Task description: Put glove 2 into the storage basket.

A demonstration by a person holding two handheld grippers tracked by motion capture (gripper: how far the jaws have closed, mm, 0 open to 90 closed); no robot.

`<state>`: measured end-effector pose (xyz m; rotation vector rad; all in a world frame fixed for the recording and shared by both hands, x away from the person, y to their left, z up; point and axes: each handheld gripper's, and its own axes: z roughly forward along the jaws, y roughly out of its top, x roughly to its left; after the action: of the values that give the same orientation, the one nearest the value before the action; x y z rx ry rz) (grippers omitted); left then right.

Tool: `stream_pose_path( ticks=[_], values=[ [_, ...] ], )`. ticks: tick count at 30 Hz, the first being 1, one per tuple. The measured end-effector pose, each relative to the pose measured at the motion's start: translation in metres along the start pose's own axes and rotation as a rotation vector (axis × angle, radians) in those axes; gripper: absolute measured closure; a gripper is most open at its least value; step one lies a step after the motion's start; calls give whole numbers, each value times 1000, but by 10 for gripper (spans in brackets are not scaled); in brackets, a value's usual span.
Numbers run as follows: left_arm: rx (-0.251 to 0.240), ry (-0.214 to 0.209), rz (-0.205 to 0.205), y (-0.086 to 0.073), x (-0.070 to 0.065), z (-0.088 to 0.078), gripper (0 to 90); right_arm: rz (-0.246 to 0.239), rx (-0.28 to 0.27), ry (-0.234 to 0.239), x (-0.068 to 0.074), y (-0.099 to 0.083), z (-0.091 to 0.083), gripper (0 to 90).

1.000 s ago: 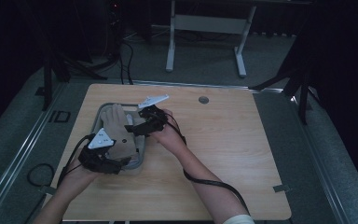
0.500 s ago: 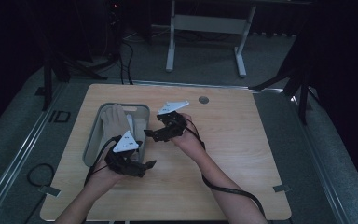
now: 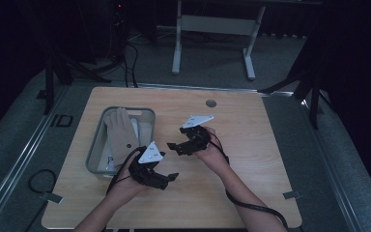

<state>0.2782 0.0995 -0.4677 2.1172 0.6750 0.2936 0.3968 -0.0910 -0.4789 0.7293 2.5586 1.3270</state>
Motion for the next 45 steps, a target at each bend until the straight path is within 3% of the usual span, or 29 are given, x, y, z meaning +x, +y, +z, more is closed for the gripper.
stream_pose_path(
  ticks=[10,23,28,35,45],
  values=[
    [1,-65,-3,-13,-10,22,163,24,-1,-17,-9,-31,-11,177],
    [26,-115,10,-24,-22,47,163,43,13,-21,-15,-73,-21,175],
    [58,-118,-21,-29,-20,56,163,46,28,-33,-16,-84,-23,173],
    [71,-139,-27,-37,-20,65,163,61,24,-27,-16,-99,-27,172],
    [74,-161,-6,-41,-22,72,163,37,1,-31,-14,-113,-35,172]
  ],
)
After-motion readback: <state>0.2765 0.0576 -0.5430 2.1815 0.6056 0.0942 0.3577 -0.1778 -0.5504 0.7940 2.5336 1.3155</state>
